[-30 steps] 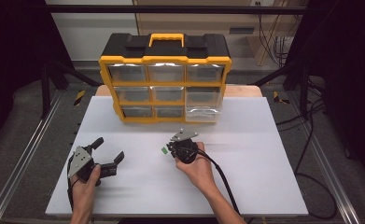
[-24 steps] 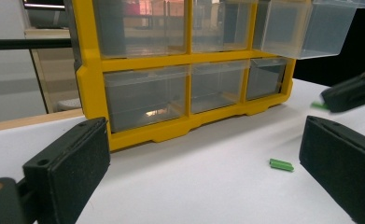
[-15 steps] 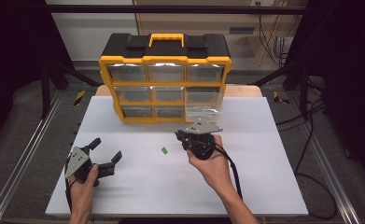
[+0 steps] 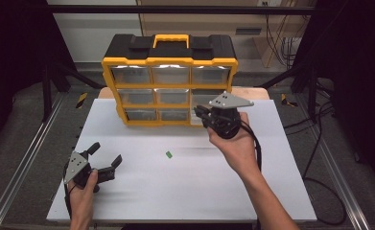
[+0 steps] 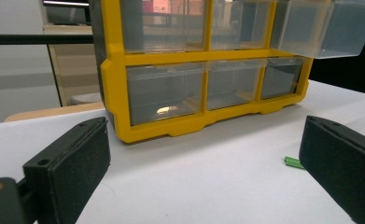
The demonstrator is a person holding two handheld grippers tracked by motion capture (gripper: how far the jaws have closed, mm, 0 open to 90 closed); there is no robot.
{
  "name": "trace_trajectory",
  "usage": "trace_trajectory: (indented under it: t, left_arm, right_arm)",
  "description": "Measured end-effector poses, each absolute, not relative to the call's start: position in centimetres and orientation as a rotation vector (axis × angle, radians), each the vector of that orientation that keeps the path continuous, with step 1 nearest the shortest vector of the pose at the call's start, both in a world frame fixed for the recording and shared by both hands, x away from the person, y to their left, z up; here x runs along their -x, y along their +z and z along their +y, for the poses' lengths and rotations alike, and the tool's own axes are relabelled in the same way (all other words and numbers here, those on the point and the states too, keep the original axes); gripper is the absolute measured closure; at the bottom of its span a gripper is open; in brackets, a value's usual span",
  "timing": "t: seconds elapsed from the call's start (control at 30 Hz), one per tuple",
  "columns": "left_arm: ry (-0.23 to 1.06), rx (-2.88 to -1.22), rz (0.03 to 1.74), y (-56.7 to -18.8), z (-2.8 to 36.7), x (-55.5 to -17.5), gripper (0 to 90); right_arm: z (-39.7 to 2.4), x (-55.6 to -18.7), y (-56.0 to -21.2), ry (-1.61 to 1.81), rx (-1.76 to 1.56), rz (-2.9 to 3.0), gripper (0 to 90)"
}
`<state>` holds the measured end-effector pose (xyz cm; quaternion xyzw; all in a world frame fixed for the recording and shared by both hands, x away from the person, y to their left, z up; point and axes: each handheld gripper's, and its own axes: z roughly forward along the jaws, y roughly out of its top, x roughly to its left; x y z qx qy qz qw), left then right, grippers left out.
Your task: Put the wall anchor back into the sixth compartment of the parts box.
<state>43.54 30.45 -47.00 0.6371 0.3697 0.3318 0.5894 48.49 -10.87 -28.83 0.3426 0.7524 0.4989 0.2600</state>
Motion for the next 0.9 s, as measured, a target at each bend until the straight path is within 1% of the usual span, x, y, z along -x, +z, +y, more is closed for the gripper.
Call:
trace_trajectory:
  t: [0.03, 0.07, 0.13, 0.2, 0.33, 0.5, 0.53, 0.7, 0.73, 0.8, 0.83, 0.87, 0.9]
  left_arm:
    - [0.772, -1.483, 0.861, -47.0, 30.4, -43.5, 1.7]
    - [0.775, -1.484, 0.862, -47.0, 30.5, -43.5, 1.6]
    - [0.776, -1.481, 0.864, -47.0, 30.6, -43.5, 1.7]
    - [0.777, -1.478, 0.865, -46.9, 30.6, -43.4, 1.6]
    - [0.773, -1.473, 0.867, -47.0, 30.6, -43.5, 1.7]
    - [0.772, -1.474, 0.869, -47.0, 30.7, -43.4, 1.7]
    - [0.773, -1.470, 0.870, -47.0, 30.7, -43.4, 1.7]
    - [0.773, -1.466, 0.878, -47.0, 30.8, -43.4, 1.7]
    - [0.774, -1.467, 0.879, -47.0, 30.8, -43.4, 1.7]
    - [0.777, -1.468, 0.876, -46.9, 30.7, -43.4, 1.7]
    - [0.777, -1.468, 0.876, -46.9, 30.7, -43.4, 1.7]
    - [0.776, -1.471, 0.873, -46.9, 30.7, -43.4, 1.7]
    - [0.776, -1.471, 0.873, -46.9, 30.7, -43.4, 1.7]
  right_arm:
    - [-10.9, -48.5, -28.8, 1.351, -0.928, 2.038, 84.4]
    - [-11.4, -49.1, -27.8, 1.326, -0.926, 2.036, 84.5]
    - [-11.6, -49.3, -27.4, 1.328, -0.930, 2.034, 84.4]
    - [-12.2, -50.2, -26.3, 1.298, -0.941, 2.041, 84.4]
    - [-12.3, -51.3, -25.5, 1.213, -0.943, 2.072, 84.5]
    - [-12.3, -52.7, -25.8, 1.138, -0.967, 2.117, 84.4]
    - [-12.4, -53.5, -26.4, 1.097, -0.979, 2.137, 84.4]
    - [-12.4, -54.6, -27.2, 1.065, -1.007, 2.155, 84.4]
    - [-12.3, -55.2, -27.6, 1.040, -1.024, 2.157, 81.5]
    - [-12.3, -55.3, -27.6, 1.042, -1.032, 2.140, 70.7]
    - [-12.3, -55.3, -27.6, 1.042, -1.032, 2.140, 70.7]
    - [-12.1, -54.6, -27.1, 1.091, -1.021, 2.095, 59.6]
    - [-12.0, -54.2, -26.9, 1.110, -1.014, 2.089, 56.7]
